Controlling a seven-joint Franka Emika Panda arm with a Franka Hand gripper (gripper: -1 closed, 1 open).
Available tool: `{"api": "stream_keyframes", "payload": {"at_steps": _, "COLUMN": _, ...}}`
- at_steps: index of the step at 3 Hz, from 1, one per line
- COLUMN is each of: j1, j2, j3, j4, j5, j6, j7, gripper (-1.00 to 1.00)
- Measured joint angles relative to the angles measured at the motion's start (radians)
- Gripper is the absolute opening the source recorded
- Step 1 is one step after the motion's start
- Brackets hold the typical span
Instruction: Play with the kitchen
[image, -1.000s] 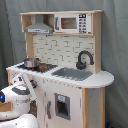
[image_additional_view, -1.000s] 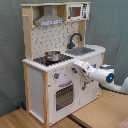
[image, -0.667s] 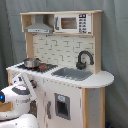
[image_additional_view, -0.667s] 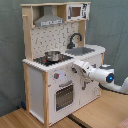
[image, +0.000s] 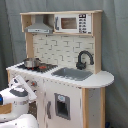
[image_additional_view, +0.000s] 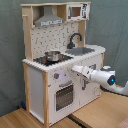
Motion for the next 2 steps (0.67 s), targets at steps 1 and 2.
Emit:
{"api": "stream_keyframes", "payload": {"at_steps": 1, "j1": 0.062, "j2": 0.000, "j3": -0.011, "j4": -0.051, "j5": 0.000, "j6": -0.009, "j7": -0.068, "gripper": 1.00}}
{"api": "stream_keyframes", "payload": {"at_steps": 2, "j1": 0.111, "j2": 0.000, "j3": -0.050, "j4": -0.081, "j5": 0.000, "j6": -0.023, "j7": -0.154, "gripper": 1.00}}
